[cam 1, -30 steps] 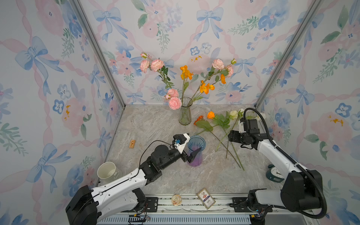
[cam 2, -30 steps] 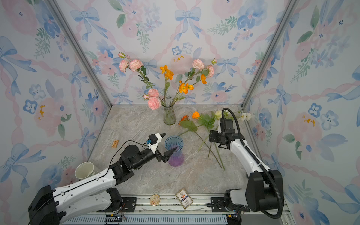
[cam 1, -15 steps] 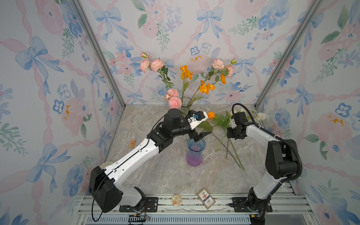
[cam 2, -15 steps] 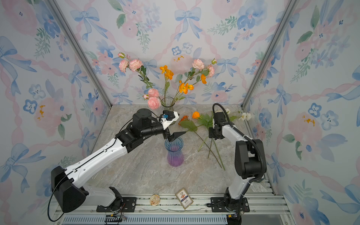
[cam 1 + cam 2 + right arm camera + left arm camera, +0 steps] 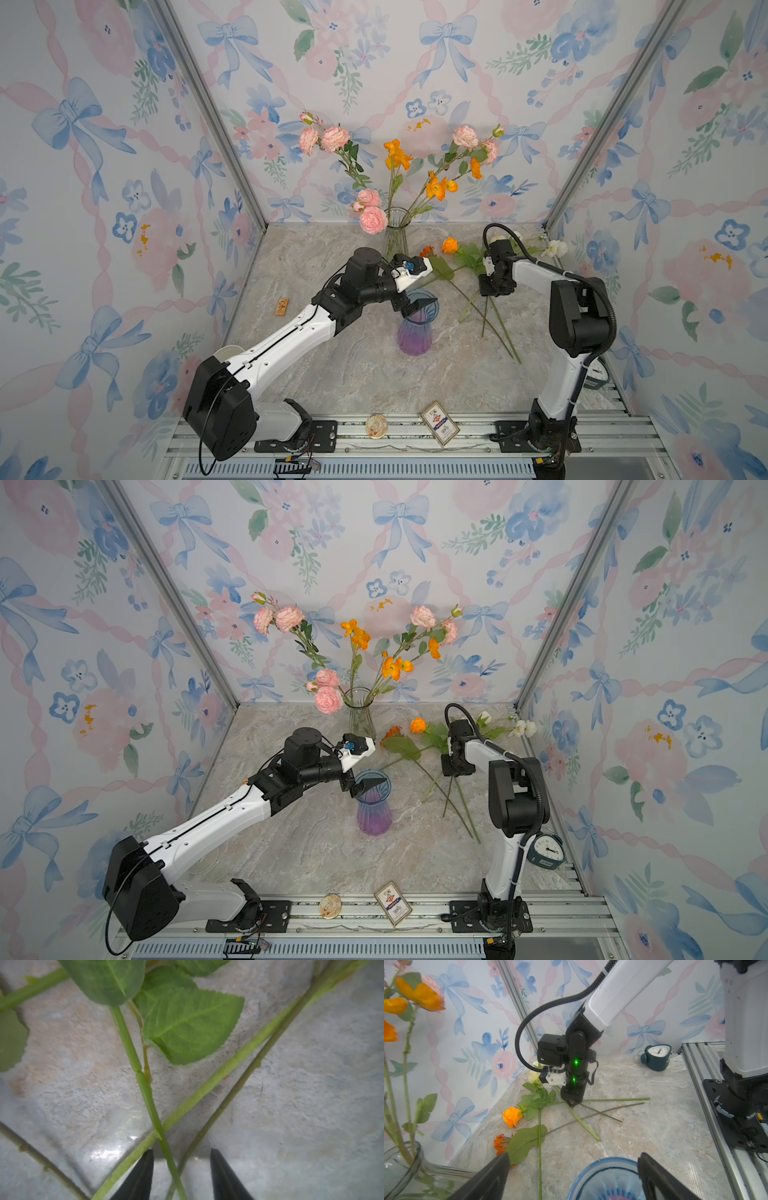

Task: Arrange flowers in a vase
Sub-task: Pick up the flower from the flowers.

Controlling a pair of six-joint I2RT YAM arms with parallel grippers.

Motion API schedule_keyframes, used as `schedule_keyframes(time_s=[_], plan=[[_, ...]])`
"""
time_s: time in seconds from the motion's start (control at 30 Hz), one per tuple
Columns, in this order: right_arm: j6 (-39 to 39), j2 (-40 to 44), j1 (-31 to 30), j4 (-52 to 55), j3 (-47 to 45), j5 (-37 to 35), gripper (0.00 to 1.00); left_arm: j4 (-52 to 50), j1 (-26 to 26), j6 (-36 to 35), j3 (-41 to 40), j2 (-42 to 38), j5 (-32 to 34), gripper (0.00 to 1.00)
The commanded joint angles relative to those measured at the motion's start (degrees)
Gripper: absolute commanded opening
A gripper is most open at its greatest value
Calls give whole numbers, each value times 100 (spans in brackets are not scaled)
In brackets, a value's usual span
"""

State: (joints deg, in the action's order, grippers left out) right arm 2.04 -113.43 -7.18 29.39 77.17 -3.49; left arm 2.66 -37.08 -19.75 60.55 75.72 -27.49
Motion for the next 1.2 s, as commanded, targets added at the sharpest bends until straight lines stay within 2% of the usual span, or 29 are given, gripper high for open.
schedule_keyframes(time_s=[0.0,0.37,0.5,0.7,0.9,1.03,1.17], plan=[[-121,-203,-72,261,256,-99,46,289,69,73,-61,-62,38,98],[-153,-224,-80,296,316,-105,33,379,183,217,-68,-133,-160,98],[-191,-175,-132,301,261,-88,19,376,201,222,-73,-112,-155,98],[-267,181,-176,283,72,-29,18,376,208,235,-72,-76,-202,98],[-285,565,-185,324,-2,-30,11,376,234,243,-83,-48,-195,98],[-267,773,-191,371,6,49,2,380,245,252,-85,-48,-202,98],[-263,989,-229,575,104,87,1,378,263,251,-92,-40,-203,98]])
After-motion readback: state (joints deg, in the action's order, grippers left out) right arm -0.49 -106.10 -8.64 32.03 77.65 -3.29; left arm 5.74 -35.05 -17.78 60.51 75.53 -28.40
